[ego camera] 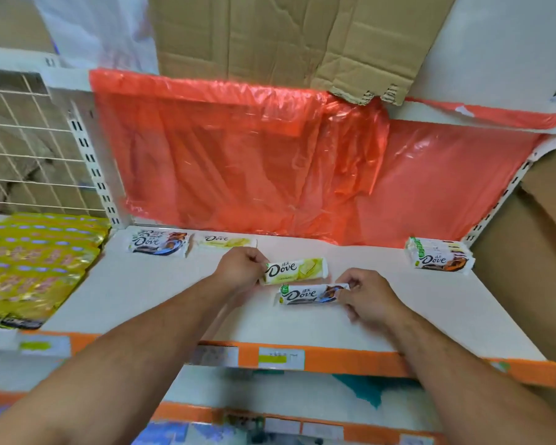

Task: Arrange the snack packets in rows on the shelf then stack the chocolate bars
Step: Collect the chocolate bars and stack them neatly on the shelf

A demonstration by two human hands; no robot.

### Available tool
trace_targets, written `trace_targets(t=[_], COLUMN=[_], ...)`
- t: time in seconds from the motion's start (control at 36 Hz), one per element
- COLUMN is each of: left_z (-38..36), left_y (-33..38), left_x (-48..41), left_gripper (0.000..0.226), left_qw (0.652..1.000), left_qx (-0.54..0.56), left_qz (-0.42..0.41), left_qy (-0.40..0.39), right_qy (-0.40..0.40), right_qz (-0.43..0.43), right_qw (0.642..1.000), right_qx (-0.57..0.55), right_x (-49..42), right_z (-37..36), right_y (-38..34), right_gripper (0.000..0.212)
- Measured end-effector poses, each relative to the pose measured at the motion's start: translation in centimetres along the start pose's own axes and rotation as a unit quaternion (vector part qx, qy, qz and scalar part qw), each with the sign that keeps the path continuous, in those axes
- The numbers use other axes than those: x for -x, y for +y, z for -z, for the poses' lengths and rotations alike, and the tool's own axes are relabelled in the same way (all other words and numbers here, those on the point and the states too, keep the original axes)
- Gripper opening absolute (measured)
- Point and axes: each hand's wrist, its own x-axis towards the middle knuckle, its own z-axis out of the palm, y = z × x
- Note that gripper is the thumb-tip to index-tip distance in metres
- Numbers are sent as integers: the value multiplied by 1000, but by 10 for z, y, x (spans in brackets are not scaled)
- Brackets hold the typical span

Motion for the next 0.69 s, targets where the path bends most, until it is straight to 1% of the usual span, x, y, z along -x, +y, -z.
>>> trace_targets(t=[0.08, 0.28, 0.36, 0.5, 0.58, 0.69], left_z=[36, 92, 103, 111, 114, 120], left_y=[-17, -46, -53, -50, -47, -45], left_x=[1, -2, -10, -27, -37, -50], left_gripper=[26, 26, 27, 28, 30, 29], left_qw=[1000, 999, 999, 998, 996, 993], left_qx=[-23, -35, -51, -64, -79, -105], left_qz=[-12, -13, -15, -27, -35, -33], left_qy=[4, 3, 5, 5, 20, 30], right_qy=[-5, -18, -24, -28, -35, -39], right_qz=[12, 32, 43, 52, 55, 58], right_qw=[1000, 999, 998, 998, 998, 997], right_qx=[12, 27, 45, 32, 25, 13], right_x=[4, 4, -1, -23, -39, -57], right_z=[-33, -84, -92, -97, -99, -103], right_y=[-26, -67, -77, -85, -89, -92], right_gripper=[6, 7, 8, 13, 15, 13])
